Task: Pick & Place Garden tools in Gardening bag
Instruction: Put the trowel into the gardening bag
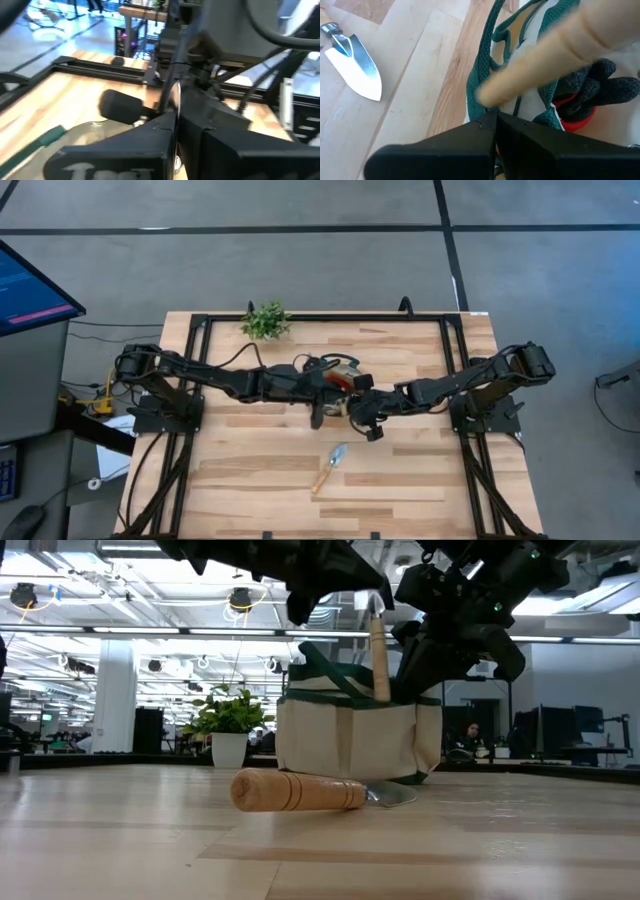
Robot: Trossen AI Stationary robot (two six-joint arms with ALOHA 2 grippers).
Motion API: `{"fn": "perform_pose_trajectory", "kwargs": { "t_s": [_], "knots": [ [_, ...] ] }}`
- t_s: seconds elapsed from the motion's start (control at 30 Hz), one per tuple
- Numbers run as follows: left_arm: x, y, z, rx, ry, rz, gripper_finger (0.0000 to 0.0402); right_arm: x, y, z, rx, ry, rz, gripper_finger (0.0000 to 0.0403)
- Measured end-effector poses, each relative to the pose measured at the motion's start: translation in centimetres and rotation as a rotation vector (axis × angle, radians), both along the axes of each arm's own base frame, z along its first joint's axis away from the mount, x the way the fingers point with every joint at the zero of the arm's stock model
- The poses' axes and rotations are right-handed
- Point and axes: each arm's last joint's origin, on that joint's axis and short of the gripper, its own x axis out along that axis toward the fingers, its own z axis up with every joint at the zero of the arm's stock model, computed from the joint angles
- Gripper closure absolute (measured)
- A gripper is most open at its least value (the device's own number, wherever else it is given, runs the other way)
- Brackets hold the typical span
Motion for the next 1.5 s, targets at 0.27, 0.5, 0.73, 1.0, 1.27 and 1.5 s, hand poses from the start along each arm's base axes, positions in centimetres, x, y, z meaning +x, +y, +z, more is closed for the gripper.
{"fn": "perform_pose_trajectory", "kwargs": {
  "t_s": [0.27, 0.5, 0.73, 1.0, 1.27, 1.5],
  "knots": [
    [0.0, 0.1, 0.1, 0.007, -0.012, -0.003, 0.0401, 0.0, -0.1, 0.0, 0.001, 0.001, -0.002, 0.0403],
    [0.0, -0.1, 0.1, -0.035, -0.014, -0.021, 0.0401, 0.0, -0.3, 0.0, 0.001, 0.003, -0.008, 0.0403],
    [0.0, -0.1, -0.1, -0.067, 0.012, -0.04, 0.0401, 0.0, -0.3, 0.0, 0.001, 0.003, -0.008, 0.0403],
    [0.0, 0.0, -0.1, -0.037, 0.006, -0.008, 0.0401, 0.0, -0.3, 0.0, 0.003, 0.002, -0.011, 0.0403],
    [0.0, 0.4, 0.1, -0.024, -0.016, 0.009, 0.0401, 0.0, -0.3, 0.0, 0.007, -0.001, -0.014, 0.0403],
    [0.1, 0.8, 0.1, -0.024, -0.015, 0.02, 0.0401, 0.0, -0.3, 0.0, 0.007, -0.001, -0.015, 0.0403]
  ]
}}
